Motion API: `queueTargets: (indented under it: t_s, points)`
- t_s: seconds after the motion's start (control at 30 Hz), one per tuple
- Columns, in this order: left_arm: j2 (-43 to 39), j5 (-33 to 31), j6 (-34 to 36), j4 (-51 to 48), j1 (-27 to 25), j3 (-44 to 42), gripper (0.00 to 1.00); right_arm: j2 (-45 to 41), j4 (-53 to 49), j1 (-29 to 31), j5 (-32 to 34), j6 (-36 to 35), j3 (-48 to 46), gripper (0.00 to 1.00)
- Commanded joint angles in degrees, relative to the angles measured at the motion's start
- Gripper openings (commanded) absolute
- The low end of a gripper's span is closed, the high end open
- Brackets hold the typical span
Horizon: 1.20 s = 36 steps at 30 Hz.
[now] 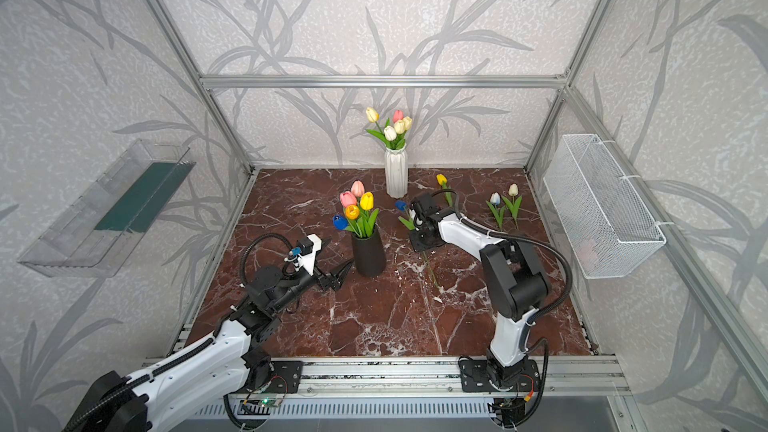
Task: Arrange the flowers into the vase
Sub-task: 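Grasp the blue tulip on the table and lift it with the right gripper, then lower the blue tulip into the black vase and open the right gripper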
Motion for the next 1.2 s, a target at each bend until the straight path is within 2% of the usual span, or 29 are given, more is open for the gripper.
queueTargets:
  t_s: [0.0,0.1,0.2,0.37,0.47,0.6,0.77,1.03,1.17]
  points:
    - [1.16,-1.9,-0.52,4.39,-0.11,-0.59,1.0,-13.26,12.36,-0.17,-4.59,1.06,-2.58,0.0]
    - [2.34,-2.57,-0.73,6.29,-0.11,-0.82,0.99,-23.97,31.25,-0.23,-11.86,2.65,-10.36,0.0]
    - [3.07,-2.64,-0.27,7.16,-0.11,-0.74,1.0,-30.64,53.6,-0.29,-21.88,6.16,-17.82,0.0]
    - [3.44,-2.8,0.23,7.0,-0.11,-0.39,1.0,-29.41,85.45,0.35,-30.64,16.03,-22.8,0.0]
    - [3.44,-3.07,0.51,6.64,-0.06,-0.37,0.99,-25.49,97.61,2.42,-30.47,16.51,-23.83,0.0]
    - [3.66,-3.18,0.5,6.29,-0.11,-0.26,1.0,-19.34,103.62,4.37,-29.3,15.04,-22.18,0.0]
    - [2.88,-3.21,0.4,5.3,-0.11,-0.13,1.0,-14.14,106.31,4.88,-28.09,12.9,-21.6,0.0]
    - [1.5,-4.27,1.19,3.56,-0.06,-0.12,1.0,-12.04,104.28,5.58,-28.26,8.02,-24.19,0.0]
    - [1.59,-4.25,1.54,3.0,-0.11,0.21,1.0,-11.95,104.42,5.58,-28.04,7.74,-26.53,0.0]
